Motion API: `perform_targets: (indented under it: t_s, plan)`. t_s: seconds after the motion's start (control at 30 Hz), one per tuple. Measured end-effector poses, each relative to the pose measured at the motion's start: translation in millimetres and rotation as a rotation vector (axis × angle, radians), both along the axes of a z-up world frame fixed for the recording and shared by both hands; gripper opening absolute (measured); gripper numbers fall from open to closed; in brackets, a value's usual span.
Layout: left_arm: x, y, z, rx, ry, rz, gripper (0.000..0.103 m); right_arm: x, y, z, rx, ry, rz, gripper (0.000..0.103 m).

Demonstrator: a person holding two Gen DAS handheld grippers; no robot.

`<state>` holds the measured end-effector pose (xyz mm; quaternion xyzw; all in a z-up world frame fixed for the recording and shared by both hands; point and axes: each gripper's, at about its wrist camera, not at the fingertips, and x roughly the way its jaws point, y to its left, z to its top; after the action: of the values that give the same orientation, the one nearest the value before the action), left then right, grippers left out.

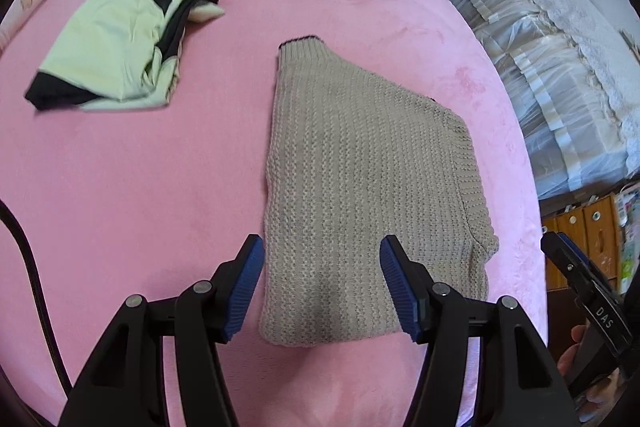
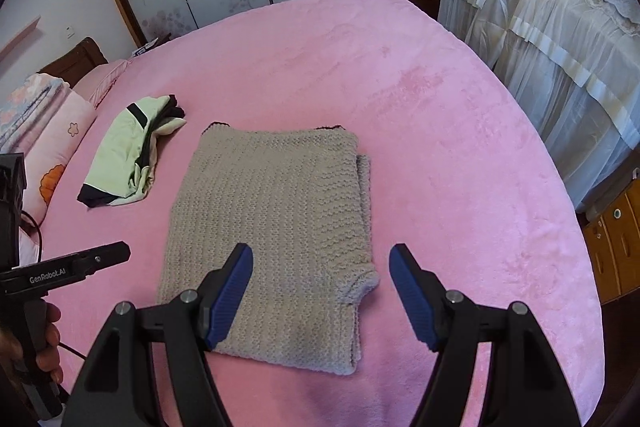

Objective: Fold large clothes
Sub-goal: 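Grasp the folded cardigan edge with both tools and lift it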

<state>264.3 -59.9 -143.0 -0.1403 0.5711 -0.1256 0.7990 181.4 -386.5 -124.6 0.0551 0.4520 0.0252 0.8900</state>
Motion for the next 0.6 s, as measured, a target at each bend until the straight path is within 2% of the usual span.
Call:
perform_targets:
  t_s: [0.03, 0.17, 0.23, 0.4, 0.6]
  plan:
    - [1.0, 1.3, -4.4, -0.012, 0.008, 0.006, 0.068, 1.5, -0.6, -2.2, 0.002, 0.002, 0.003, 0.073]
    - [7.5, 2.7, -13.8, -0.009, 0.007, 0.008, 0.075, 9.2, -6.4, -13.4, 0.029, 0.024, 0.015, 0.077]
    - [13.0, 1.2, -19.2, -0.012, 0.02, -0.003, 0.082, 15.3, -9.3, -21.0, 0.045, 0.045, 0.023, 0.078]
    - [32.4, -1.0, -38.8, -0.061, 0.084, -0.012, 0.082, 35.7, -16.5, -43.8, 0.118, 0.118, 0.058, 0.078]
    - [61.3, -18.0, -67.8, -0.098, 0.147, -0.094, 0.082, 73.5, -35.1, -86.5, 0.24, 0.249, 0.081, 0.078]
